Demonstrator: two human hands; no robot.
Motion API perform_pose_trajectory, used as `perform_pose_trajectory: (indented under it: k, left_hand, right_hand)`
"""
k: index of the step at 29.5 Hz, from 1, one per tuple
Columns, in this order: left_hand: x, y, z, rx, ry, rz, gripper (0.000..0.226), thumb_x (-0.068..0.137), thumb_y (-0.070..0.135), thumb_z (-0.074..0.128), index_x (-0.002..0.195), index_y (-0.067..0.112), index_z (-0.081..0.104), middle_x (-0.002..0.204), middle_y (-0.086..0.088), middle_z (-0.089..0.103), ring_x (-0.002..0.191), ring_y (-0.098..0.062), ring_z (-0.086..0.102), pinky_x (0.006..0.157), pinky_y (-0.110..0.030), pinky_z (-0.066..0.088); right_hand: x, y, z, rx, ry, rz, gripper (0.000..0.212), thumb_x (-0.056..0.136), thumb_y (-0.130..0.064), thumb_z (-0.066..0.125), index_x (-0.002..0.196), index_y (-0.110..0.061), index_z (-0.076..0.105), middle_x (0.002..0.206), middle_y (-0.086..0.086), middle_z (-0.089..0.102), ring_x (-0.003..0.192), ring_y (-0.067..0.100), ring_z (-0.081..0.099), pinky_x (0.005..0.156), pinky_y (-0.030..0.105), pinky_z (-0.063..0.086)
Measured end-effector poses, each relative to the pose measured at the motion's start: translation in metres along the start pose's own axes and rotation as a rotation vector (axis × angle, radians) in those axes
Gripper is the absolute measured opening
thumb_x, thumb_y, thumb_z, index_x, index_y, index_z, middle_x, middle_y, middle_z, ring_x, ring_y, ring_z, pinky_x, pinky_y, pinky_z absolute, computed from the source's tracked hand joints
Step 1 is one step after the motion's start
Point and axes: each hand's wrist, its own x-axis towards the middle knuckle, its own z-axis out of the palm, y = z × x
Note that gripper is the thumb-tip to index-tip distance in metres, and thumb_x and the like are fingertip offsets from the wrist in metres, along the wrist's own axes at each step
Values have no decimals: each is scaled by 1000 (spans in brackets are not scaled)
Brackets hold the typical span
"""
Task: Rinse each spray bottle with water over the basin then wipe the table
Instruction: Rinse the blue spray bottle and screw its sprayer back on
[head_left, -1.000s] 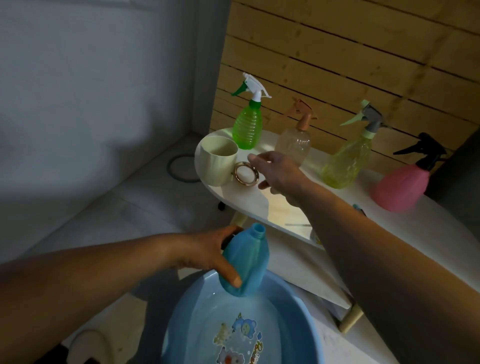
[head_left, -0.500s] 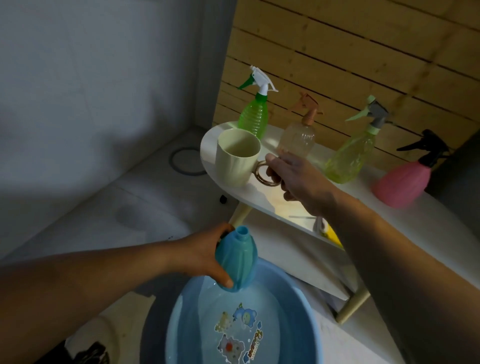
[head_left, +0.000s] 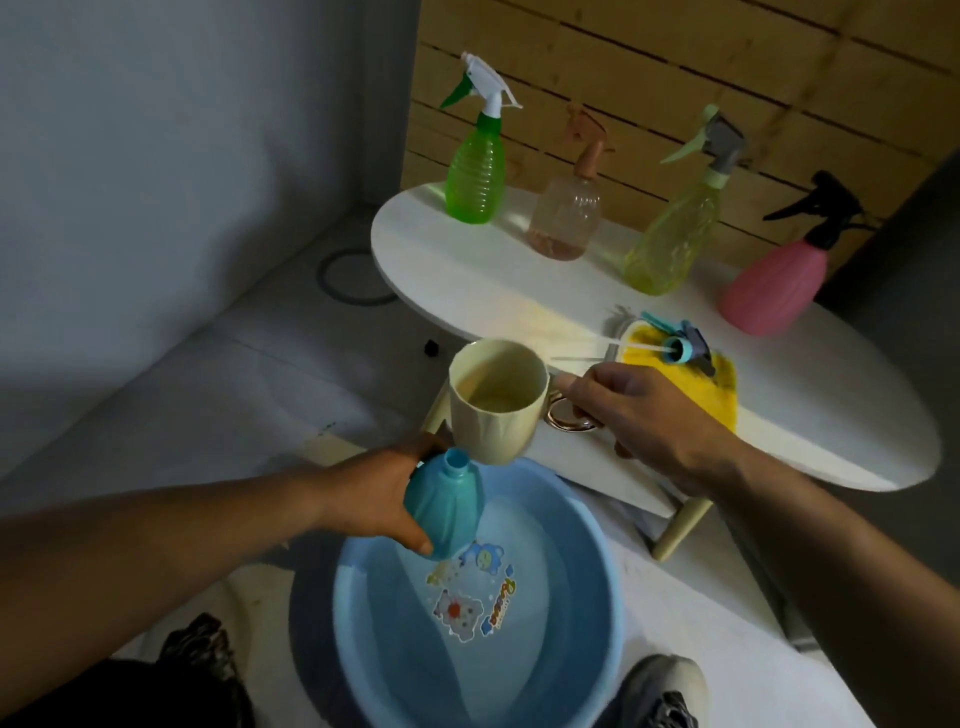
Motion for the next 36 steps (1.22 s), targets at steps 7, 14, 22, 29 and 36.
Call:
perform_pose_trajectory:
  k: [7, 14, 22, 29, 36]
  left_hand:
    - [5, -33, 57, -52, 48, -87, 90, 53, 41, 95, 123, 53, 39, 122, 18, 59, 110, -4, 61, 94, -38, 57]
    - [-5, -58, 81, 2, 59, -176, 86, 58, 44, 92, 126, 47, 40, 115, 22, 57, 103, -4, 59, 81, -23, 53]
    - [5, -59, 87, 6, 88, -163, 92, 75, 33, 90, 148, 35, 35, 131, 22, 39, 115, 2, 36, 74, 4, 32]
    - [18, -59, 86, -2, 109, -163, 95, 73, 36, 91, 150, 36, 36, 147, 14, 45, 136, -12, 44, 106, -25, 42]
    - [32, -64, 82, -48, 157, -155, 95, 71, 29, 92, 146, 39, 35, 144, 15, 44, 136, -13, 45, 108, -30, 45]
  right_hand:
    - [-16, 57, 23, -99, -22, 95, 52, 95, -56, 59, 74, -9, 61, 59, -5, 51, 54, 9, 41, 56, 31, 35]
    - [-8, 121, 55, -144, 0, 302, 47, 98, -52, 57, 80, -9, 67, 75, 8, 68, 65, 18, 55, 62, 33, 45]
    - [11, 193, 114, -546, -211, 426, 35, 105, -40, 45, 106, -14, 69, 101, 6, 68, 96, 25, 64, 73, 25, 37]
    - [29, 205, 144, -793, -282, 364, 33, 104, -42, 51, 123, -21, 67, 125, 5, 68, 114, 26, 66, 91, 31, 50]
    - [41, 203, 165, -856, -328, 312, 34, 105, -38, 50, 129, -18, 64, 130, 7, 65, 120, 27, 63, 96, 35, 50]
